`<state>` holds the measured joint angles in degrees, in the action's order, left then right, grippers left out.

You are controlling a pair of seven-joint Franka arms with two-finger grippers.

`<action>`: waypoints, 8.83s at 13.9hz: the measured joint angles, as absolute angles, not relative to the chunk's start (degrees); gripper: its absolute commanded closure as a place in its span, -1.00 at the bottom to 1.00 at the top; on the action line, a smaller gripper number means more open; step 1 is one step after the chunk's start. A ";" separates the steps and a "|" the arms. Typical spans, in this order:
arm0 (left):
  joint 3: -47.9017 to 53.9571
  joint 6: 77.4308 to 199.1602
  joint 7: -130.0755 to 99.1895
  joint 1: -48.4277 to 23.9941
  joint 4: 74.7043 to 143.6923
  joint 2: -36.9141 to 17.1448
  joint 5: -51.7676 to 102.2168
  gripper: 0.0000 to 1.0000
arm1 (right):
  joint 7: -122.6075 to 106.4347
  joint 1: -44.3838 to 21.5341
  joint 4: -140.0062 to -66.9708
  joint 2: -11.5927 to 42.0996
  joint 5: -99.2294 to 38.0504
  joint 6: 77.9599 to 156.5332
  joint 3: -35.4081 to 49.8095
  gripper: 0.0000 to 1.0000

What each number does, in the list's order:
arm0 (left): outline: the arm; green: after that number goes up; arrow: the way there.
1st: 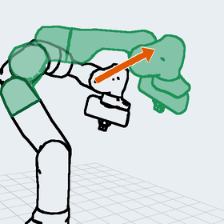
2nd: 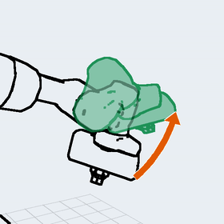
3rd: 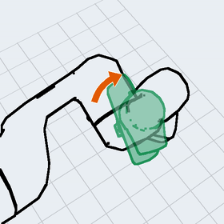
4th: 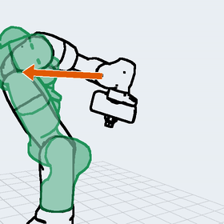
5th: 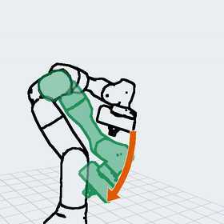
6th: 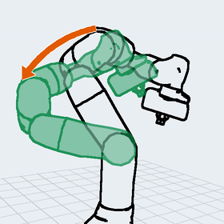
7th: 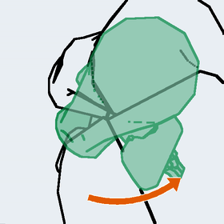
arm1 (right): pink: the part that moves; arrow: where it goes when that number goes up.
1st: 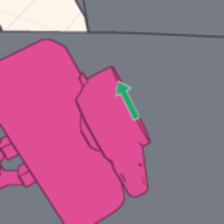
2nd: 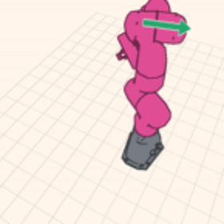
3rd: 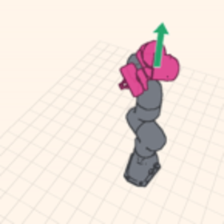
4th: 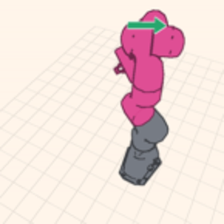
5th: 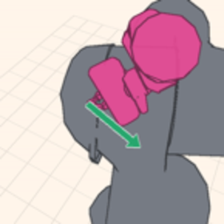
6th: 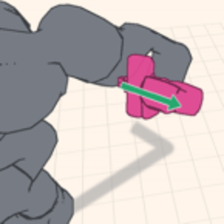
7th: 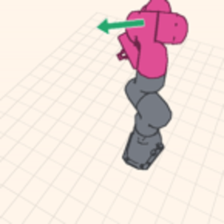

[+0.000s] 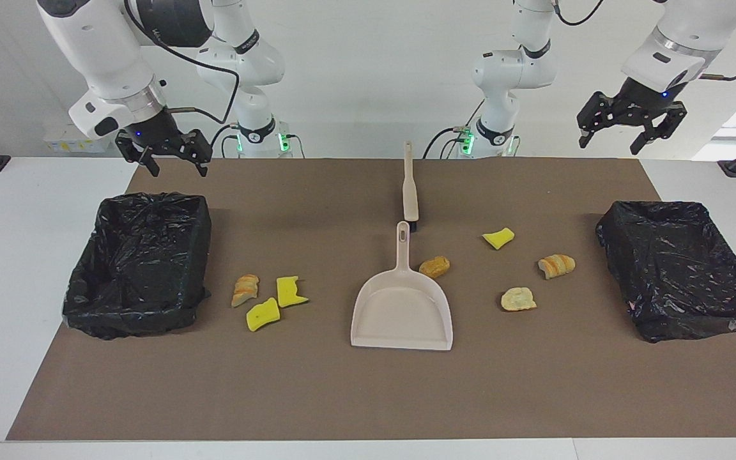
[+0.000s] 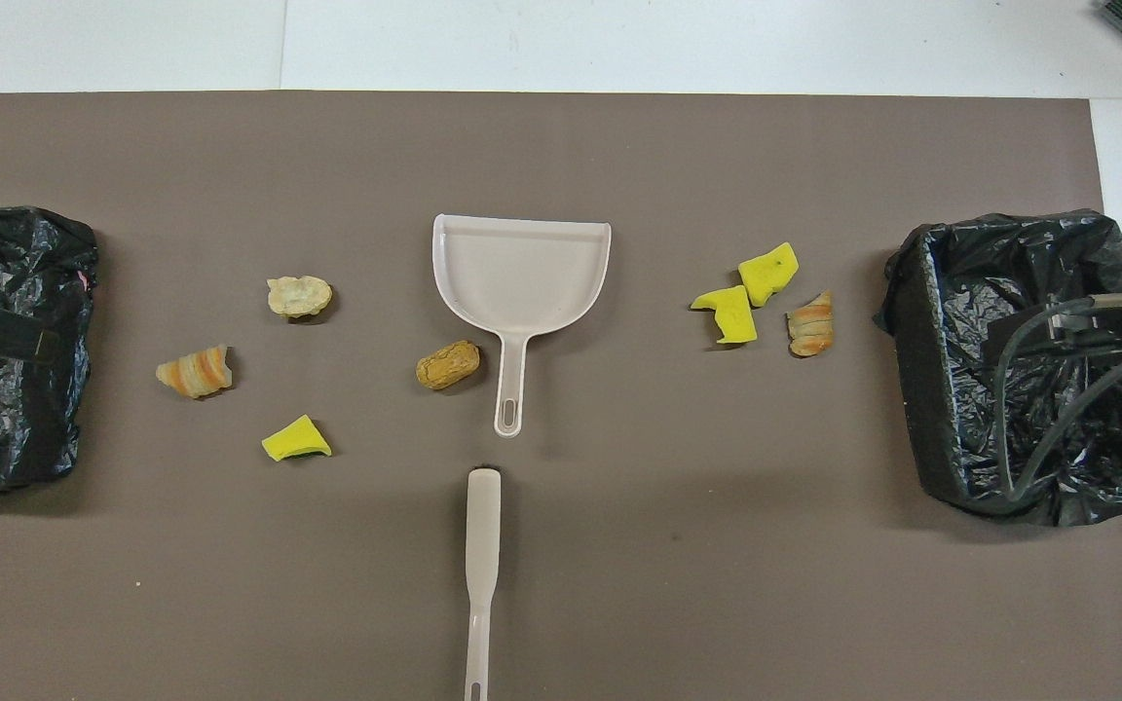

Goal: Sweep and dump trash in bin

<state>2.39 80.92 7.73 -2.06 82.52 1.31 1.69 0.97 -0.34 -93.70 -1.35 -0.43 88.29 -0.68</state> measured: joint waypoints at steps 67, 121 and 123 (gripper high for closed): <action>4.77 126.33 -32.45 -49.16 146.59 13.09 11.03 1.00 | 6.13 -12.54 -99.42 -0.27 -6.46 95.23 1.26 -1.00; 3.20 100.85 11.02 -7.24 114.91 0.91 -7.77 1.00 | 18.52 -31.09 -100.31 17.41 13.68 127.04 1.12 1.00; 3.15 107.04 16.40 -5.52 114.60 -2.46 -9.38 1.00 | 9.08 -29.69 -100.32 16.12 13.67 123.98 1.11 1.00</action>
